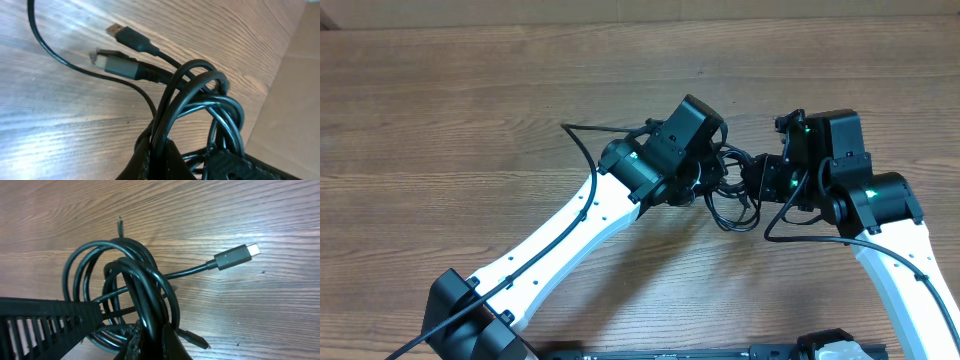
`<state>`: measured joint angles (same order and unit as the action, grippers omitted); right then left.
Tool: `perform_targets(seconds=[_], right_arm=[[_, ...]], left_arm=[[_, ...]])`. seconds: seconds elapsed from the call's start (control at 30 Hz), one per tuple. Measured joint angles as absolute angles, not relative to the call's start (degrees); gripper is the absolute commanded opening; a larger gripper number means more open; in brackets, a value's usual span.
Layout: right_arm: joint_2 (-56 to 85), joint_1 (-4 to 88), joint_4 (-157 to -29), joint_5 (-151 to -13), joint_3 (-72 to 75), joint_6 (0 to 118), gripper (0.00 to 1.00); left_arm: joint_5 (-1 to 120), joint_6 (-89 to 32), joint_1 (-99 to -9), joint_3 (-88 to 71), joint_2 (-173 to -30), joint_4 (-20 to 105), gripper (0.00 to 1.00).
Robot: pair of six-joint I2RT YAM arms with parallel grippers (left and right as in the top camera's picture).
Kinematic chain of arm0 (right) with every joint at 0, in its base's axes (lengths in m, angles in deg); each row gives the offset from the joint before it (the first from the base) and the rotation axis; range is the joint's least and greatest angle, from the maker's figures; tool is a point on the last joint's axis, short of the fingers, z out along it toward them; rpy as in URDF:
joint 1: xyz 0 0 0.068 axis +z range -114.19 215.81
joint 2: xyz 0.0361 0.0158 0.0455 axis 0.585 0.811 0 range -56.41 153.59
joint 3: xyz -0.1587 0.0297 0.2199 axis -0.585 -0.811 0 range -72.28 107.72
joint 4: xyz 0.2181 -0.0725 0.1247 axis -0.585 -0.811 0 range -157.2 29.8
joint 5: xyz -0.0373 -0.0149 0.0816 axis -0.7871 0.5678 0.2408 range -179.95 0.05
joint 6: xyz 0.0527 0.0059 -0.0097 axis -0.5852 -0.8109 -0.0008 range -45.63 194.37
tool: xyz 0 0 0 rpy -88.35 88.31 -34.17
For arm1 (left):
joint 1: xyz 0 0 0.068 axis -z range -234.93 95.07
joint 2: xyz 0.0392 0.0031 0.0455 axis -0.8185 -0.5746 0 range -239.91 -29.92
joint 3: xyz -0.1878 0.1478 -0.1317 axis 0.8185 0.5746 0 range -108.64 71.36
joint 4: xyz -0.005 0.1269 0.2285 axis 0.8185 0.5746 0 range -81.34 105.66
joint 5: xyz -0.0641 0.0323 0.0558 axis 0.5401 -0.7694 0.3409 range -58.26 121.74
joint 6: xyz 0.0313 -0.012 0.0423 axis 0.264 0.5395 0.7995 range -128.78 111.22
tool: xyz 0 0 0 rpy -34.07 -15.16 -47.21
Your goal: Untangle cables
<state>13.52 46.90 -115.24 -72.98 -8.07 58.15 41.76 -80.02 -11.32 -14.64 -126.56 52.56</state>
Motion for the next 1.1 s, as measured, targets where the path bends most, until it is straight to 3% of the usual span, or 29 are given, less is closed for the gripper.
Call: perform_targets(seconds=[0.47,0.8,1.1], right_arm=[[13.7,47.2,-113.5,-67.7,-8.2,59.2,0.04],[14.0,47.9,-113.0,-64.1,-8.7,58.0,0.04],[14.1,48.0,-113.5,-64.7,-9.0,52.9,0.04]], left_arm=[[38.0,-88.5,-11.0,-15.3,-126.2,57.5,0.04],[37.5,-105.5,-10.7,-16.4,-125.8,66.3,0.12],[37.5,-114.1,-10.6,-16.4,-125.8,68.4,0.08]])
